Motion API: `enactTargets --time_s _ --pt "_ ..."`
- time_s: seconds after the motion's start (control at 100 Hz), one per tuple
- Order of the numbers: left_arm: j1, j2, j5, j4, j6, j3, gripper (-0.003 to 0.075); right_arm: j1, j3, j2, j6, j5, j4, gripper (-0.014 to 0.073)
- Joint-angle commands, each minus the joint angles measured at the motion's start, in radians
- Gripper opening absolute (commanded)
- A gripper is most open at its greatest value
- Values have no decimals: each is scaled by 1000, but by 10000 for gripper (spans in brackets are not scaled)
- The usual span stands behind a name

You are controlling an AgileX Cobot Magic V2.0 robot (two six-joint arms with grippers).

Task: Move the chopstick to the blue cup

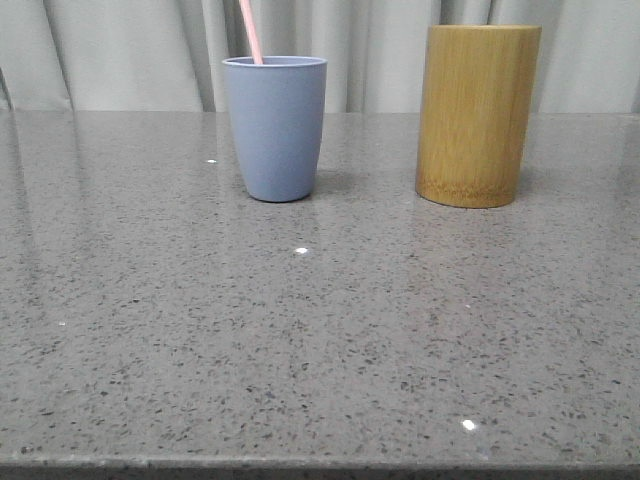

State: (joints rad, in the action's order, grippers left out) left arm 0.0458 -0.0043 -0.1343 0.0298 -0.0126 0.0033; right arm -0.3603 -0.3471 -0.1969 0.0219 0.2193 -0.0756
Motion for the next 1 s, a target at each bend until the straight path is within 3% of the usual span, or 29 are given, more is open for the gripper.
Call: enactTargets --time_s 0.0,0.77,0.89,0.99 --pt "-1 -35 89 9 -2 8 -19 7 -25 -10 -7 -76 9 -61" --pt "-1 -35 89 9 -2 8 -19 7 -14 -10 -7 -85 8 -61" --pt "-1 -35 89 9 -2 8 -19 20 24 -10 -7 -150 13 -61" --pt "-1 -35 89 9 -2 8 -19 61 89 -10 -4 -285 22 -61"
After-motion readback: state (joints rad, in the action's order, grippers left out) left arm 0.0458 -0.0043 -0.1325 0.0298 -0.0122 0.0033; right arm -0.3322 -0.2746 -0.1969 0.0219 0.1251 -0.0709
